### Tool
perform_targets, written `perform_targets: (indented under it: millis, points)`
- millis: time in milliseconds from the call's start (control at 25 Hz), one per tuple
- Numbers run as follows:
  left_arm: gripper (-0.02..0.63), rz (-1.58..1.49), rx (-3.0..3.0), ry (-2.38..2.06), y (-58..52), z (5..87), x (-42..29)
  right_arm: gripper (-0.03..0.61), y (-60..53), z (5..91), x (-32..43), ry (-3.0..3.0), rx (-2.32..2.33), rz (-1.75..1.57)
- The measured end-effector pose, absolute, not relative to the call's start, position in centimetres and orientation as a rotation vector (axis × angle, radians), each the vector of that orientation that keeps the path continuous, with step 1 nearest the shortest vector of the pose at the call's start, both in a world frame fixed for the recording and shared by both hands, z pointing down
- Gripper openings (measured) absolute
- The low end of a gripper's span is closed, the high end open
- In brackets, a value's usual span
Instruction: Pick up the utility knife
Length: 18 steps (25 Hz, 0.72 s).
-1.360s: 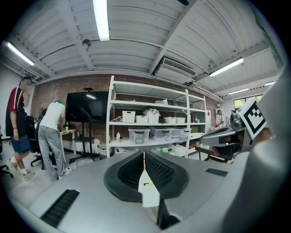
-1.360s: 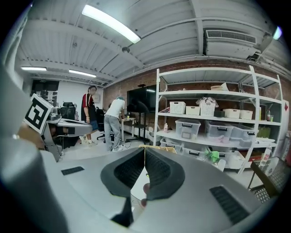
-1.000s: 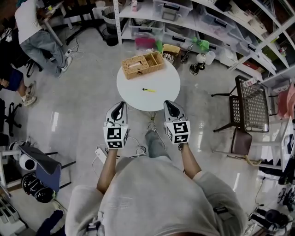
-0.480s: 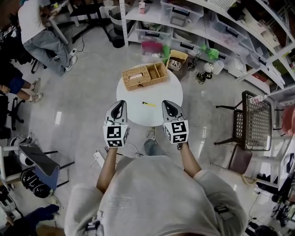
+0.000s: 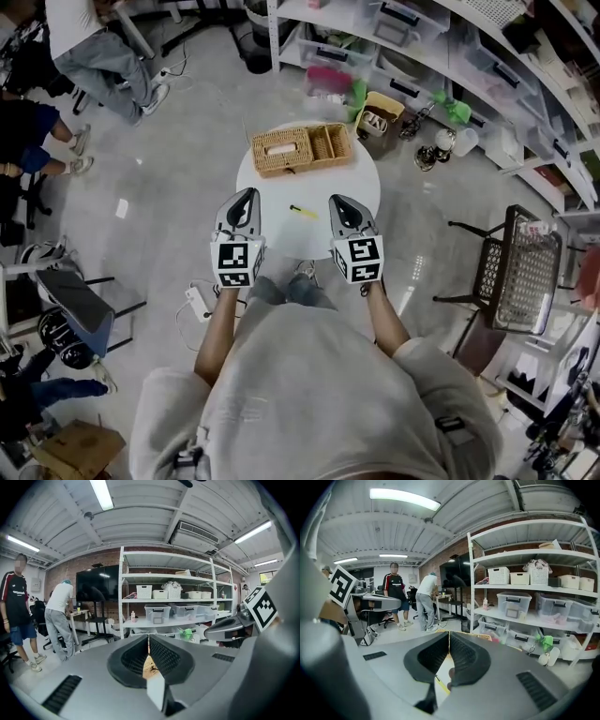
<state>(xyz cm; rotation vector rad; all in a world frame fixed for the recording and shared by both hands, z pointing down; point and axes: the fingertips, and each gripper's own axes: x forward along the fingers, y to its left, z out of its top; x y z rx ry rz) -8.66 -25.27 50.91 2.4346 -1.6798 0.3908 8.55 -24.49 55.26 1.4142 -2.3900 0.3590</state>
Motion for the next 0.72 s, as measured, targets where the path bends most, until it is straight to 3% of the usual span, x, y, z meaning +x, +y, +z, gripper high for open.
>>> perform_targets:
  millis: [720]
  points:
    - [0.028, 0.5, 2.337, -1.513, -24.4, 59.0, -10.7, 0.032, -22.2, 64.2, 6.2, -2.224, 1.315, 0.542]
